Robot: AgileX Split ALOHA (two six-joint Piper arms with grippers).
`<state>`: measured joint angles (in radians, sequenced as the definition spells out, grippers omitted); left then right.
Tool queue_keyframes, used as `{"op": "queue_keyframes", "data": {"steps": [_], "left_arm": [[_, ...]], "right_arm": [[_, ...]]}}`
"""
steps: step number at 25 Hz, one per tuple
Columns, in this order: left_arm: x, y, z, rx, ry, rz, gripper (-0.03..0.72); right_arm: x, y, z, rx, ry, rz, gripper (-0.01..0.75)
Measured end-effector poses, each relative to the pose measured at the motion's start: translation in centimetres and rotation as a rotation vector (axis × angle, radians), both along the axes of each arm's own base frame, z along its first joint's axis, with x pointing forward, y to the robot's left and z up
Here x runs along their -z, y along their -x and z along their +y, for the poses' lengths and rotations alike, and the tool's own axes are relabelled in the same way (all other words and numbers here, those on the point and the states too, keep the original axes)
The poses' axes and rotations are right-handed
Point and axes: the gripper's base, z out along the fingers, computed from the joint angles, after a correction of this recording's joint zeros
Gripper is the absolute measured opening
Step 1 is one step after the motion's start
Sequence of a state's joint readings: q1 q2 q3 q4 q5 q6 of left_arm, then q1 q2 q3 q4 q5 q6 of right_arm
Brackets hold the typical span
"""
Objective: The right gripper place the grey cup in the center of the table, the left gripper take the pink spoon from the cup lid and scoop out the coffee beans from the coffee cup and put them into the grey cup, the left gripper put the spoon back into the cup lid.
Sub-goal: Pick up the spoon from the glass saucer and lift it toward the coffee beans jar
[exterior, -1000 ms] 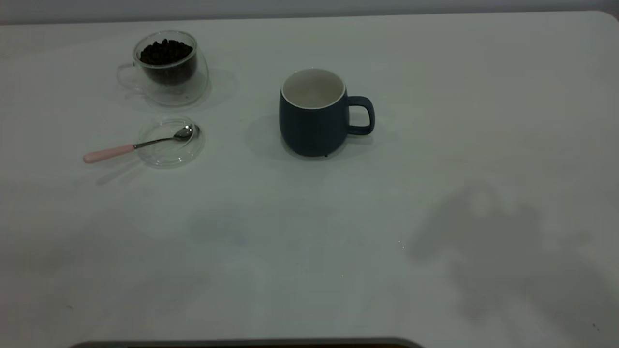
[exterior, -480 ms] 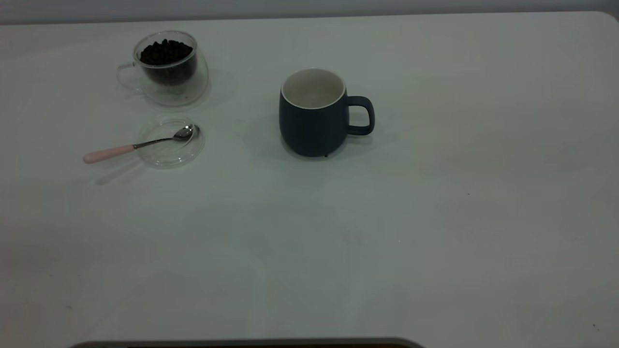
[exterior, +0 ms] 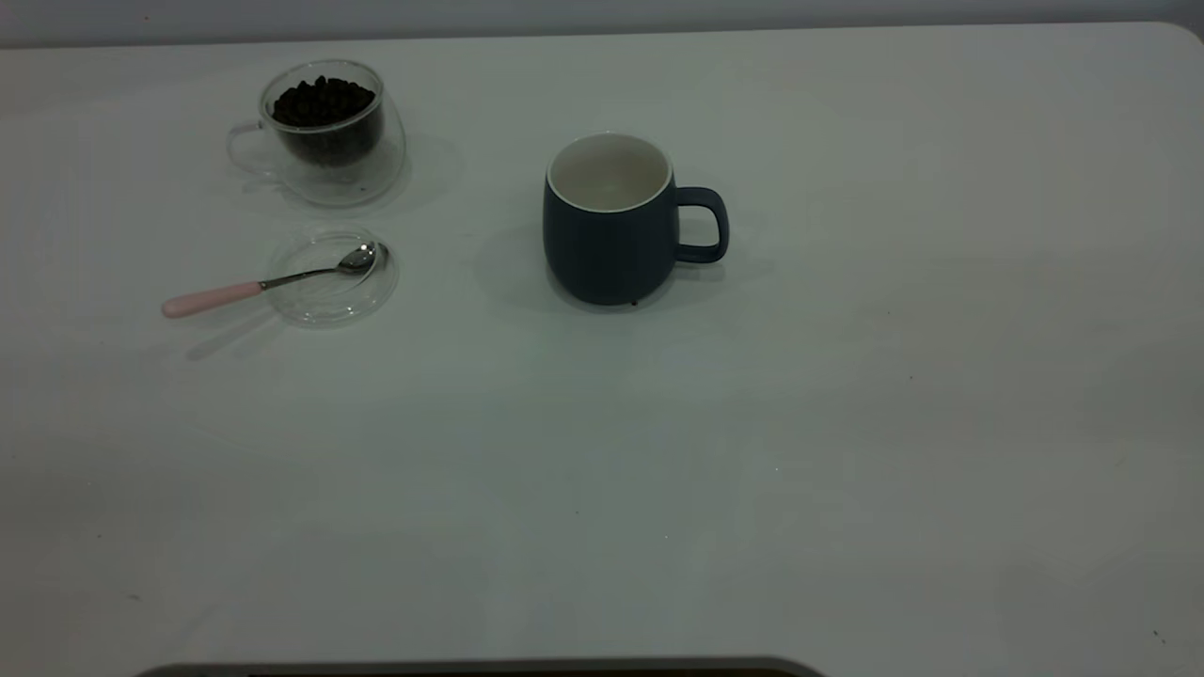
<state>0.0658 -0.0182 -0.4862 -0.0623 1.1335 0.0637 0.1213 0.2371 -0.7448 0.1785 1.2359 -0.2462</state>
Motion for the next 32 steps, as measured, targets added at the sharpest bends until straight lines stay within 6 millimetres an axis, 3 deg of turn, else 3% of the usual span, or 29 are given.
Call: {"op": "queue_keyframes", "data": {"steps": [8,19,32], "left_arm": [[0.0,0.0,0.0,0.0,0.0,0.0,0.587],[0.0,0.0,0.0,0.0,0.0,0.0,0.587],[0.0,0.0,0.0,0.0,0.0,0.0,0.587]], "right_arm": [[3.1,1.8,-0.1,0.109,-0.01,-0.108,0.588],[6.3,0.3,-0.2,0.129,-0.004,-0.056,0.588],[6.8,0.2,-0.4,0.15,-0.008,-0.036,0.588]]}}
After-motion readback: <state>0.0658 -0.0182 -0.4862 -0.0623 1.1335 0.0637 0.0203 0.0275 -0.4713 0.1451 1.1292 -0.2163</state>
